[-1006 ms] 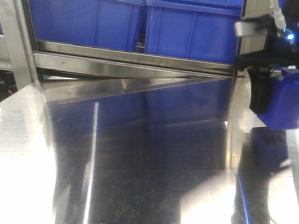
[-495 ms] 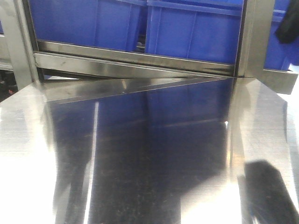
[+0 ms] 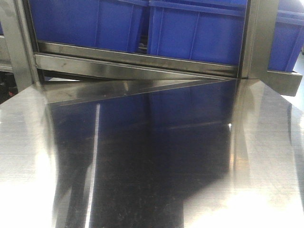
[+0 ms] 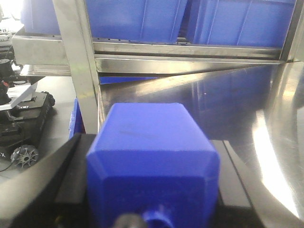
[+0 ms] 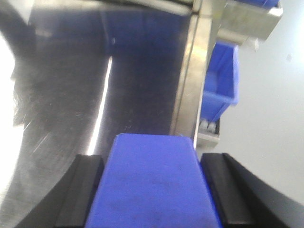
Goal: Pick and sort blue part to right shelf
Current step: 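Lift the blue part with the right gripper, holding both parts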
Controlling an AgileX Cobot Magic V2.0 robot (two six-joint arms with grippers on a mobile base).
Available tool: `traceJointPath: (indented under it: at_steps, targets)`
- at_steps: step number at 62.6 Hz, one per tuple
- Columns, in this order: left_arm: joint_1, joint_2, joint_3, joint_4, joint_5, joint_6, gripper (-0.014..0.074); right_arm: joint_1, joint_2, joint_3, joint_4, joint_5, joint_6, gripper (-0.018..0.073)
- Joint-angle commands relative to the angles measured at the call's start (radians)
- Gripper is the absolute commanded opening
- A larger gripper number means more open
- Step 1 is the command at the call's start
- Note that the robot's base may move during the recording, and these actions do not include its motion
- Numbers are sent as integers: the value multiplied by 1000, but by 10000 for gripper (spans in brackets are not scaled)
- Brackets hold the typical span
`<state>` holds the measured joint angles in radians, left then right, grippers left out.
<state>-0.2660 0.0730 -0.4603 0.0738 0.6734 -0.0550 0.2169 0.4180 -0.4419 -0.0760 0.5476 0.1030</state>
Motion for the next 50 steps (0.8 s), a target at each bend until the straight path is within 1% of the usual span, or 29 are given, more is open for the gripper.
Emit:
traceJointPath:
  at_steps: [1, 10, 16, 20, 35, 50]
  targets:
    - [-4, 11, -27, 5, -67, 1, 262, 0, -104, 2, -39, -100, -10, 290]
    - [-4, 11, -27, 5, -60, 1, 262, 0, -267, 5, -44, -111, -12, 290]
    - [-4, 11, -27, 5, -60, 1, 262, 0, -329, 5, -47, -120, -12, 290]
    - [-4, 11, -27, 5, -60, 1, 262, 0, -360, 5, -47, -151, -12, 290]
    - [-4, 11, -27, 5, -60, 1, 262, 0, -376, 4, -47, -306, -12, 290]
    - [-4, 11, -27, 5, -60, 1, 262, 0, -376, 4, -47, -314, -12, 290]
